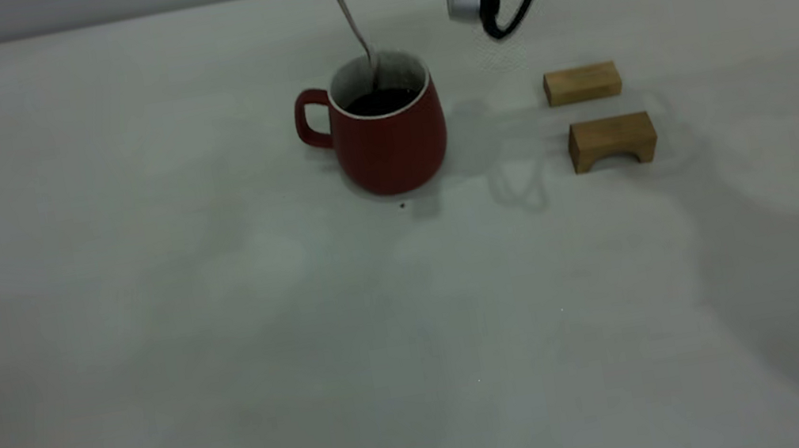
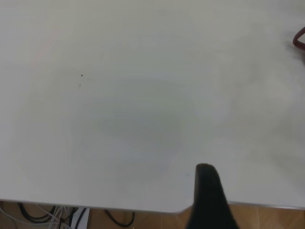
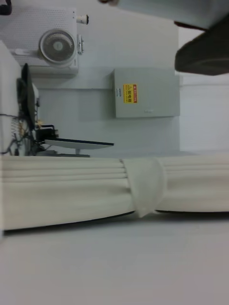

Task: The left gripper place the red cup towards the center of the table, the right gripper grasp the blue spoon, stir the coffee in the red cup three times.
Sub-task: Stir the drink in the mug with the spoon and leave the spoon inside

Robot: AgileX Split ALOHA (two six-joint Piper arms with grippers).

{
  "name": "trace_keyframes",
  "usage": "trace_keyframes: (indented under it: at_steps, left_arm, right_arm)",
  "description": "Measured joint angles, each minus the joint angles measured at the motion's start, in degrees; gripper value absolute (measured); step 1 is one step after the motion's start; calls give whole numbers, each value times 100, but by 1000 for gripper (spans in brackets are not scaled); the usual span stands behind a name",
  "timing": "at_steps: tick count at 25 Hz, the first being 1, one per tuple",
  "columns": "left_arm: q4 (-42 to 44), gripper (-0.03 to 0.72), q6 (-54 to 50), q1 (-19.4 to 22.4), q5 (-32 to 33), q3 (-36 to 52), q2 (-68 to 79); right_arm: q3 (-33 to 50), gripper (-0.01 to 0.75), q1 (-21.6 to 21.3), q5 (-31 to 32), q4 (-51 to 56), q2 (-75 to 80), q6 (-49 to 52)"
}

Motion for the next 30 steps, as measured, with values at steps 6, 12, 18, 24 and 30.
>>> trace_keyframes:
  at_steps: [6, 12, 18, 24, 30]
  left_arm:
    - [0, 558, 0, 0, 0, 0, 0]
    - [0, 558, 0, 0, 0, 0, 0]
    - [0, 558, 0, 0, 0, 0, 0]
    - [0, 558, 0, 0, 0, 0, 0]
    - [0, 558, 0, 0, 0, 0, 0]
  right_arm:
    - [-13, 124, -76, -22, -30, 490, 14]
    - [-42, 124, -93, -28, 20, 542, 14]
    - [-844, 124, 47, 127, 1, 1027, 14]
    - [-1127, 124, -119, 158, -66, 1086, 14]
    - [-233, 124, -264, 9, -14, 687, 14]
